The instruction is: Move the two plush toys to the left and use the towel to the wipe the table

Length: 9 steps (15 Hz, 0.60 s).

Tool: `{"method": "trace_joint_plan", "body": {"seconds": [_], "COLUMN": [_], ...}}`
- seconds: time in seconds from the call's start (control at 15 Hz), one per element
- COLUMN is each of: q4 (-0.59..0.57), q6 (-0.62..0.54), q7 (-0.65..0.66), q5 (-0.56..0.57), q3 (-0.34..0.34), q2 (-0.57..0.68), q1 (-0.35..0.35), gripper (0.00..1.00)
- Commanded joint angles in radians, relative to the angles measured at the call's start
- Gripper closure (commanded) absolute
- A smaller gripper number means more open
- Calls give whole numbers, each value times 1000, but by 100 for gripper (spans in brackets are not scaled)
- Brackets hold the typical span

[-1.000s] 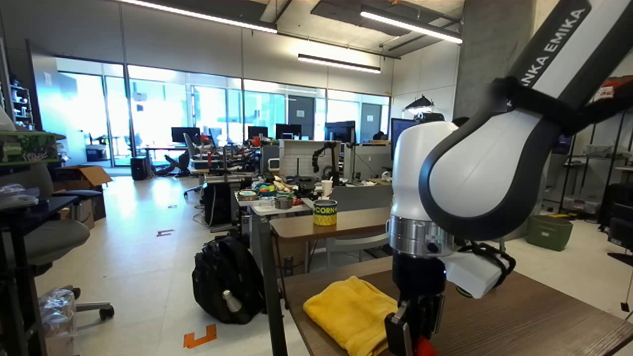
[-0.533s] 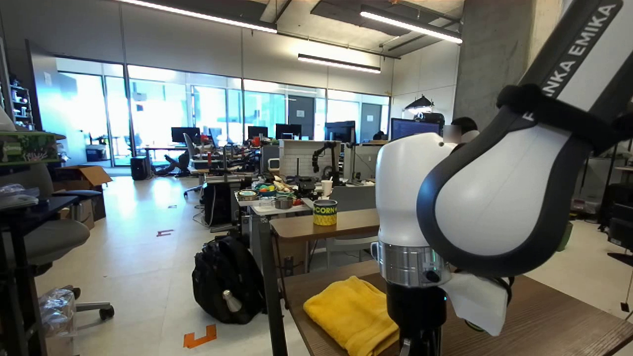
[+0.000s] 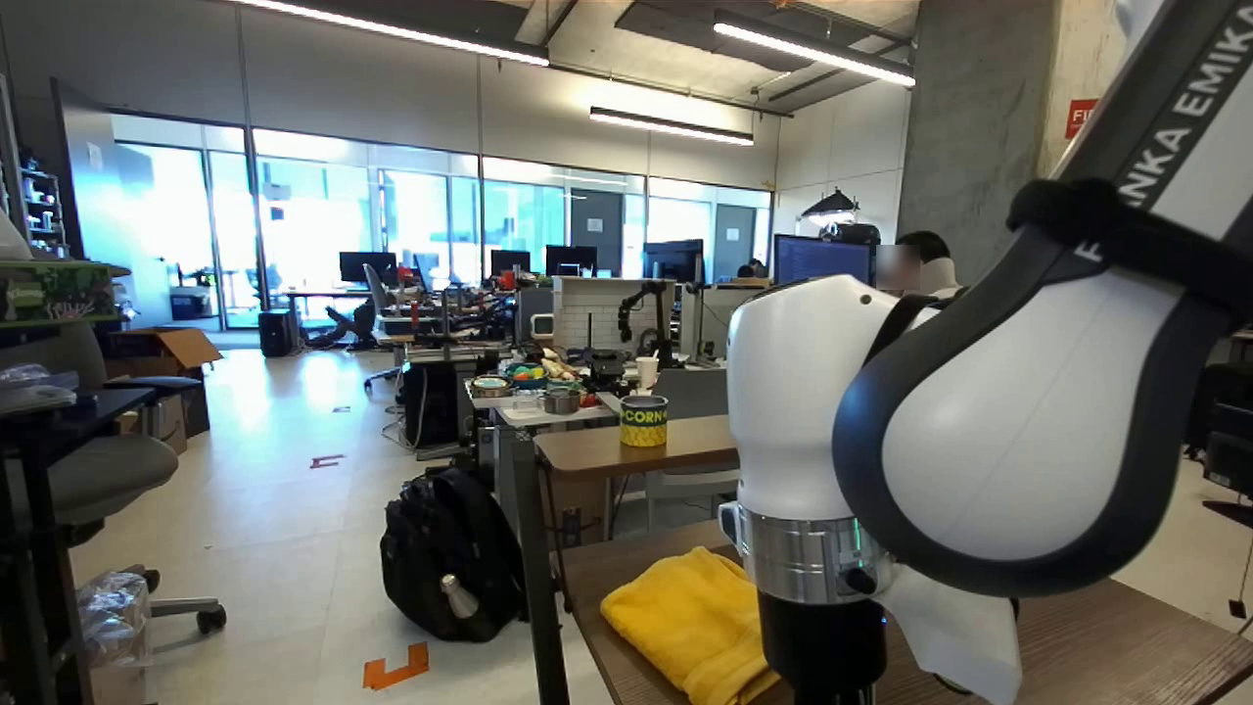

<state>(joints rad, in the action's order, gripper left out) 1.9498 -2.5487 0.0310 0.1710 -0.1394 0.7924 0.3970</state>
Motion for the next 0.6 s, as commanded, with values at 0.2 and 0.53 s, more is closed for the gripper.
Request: {"method": "trace_joint_plan", "body": {"seconds": [0.2,0.53], "q4": [78,108], "q6": [-23,-112], "q7": [14,68], "q5": [42,33], "q3": [29,127], "q2": [-96,-200], "q1": [-1,-69], "gripper": [0,0]}}
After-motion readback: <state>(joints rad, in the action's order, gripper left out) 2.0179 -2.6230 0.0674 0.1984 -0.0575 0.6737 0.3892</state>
